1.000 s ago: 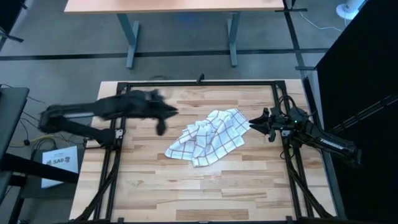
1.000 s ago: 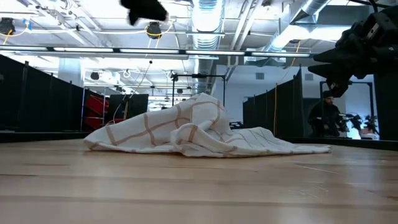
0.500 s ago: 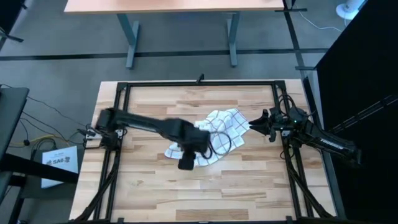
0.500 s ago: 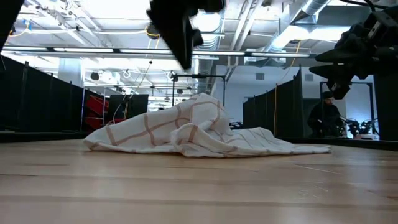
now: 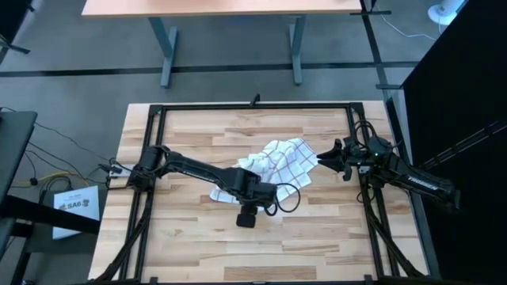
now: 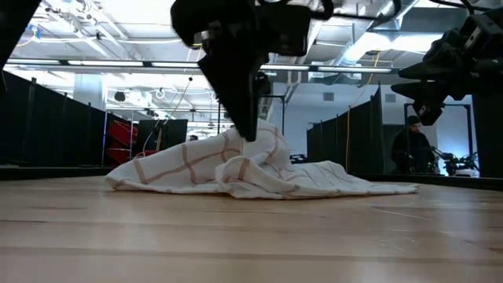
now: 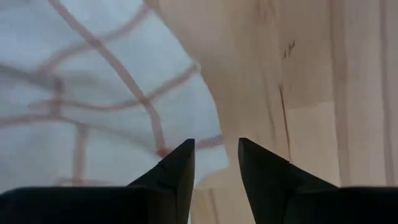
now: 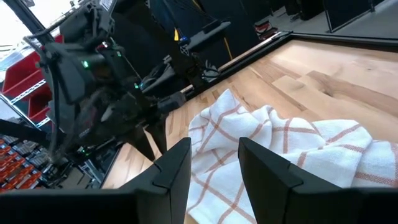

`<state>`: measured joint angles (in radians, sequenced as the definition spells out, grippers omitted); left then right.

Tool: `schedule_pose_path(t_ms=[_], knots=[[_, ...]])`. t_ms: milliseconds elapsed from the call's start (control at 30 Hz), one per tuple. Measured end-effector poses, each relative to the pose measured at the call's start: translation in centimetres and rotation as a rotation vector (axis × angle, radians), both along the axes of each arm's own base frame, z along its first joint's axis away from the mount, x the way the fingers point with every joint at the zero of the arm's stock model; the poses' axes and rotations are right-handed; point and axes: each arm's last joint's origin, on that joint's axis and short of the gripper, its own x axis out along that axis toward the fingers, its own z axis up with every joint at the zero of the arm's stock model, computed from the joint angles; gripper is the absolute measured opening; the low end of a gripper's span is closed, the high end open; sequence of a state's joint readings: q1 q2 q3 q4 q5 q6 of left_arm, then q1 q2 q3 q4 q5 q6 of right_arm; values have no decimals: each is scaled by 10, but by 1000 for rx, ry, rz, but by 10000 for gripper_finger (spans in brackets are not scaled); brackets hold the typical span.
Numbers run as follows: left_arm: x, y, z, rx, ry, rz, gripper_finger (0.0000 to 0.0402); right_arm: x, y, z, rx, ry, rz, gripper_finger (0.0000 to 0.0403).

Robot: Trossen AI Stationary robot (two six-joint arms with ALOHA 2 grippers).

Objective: Roll towel
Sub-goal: Roll the towel

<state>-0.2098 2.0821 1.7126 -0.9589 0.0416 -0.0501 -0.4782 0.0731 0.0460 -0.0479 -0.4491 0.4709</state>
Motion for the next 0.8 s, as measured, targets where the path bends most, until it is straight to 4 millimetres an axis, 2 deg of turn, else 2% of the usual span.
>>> schedule_pose_path(t_ms=[167,233,467,800], knots=[[3,-12,-8,6,-19,2,108,0,0,0,11,0,0,123],[5,-13,-16,8,5,26,108,0,0,0,11,0,1,123],[7,-8,-27,95,18,94,108,1,0,-1,16,12,1,123],[6,-13,-26,104,16,66,108,1,0,-1,17,13,1,123]])
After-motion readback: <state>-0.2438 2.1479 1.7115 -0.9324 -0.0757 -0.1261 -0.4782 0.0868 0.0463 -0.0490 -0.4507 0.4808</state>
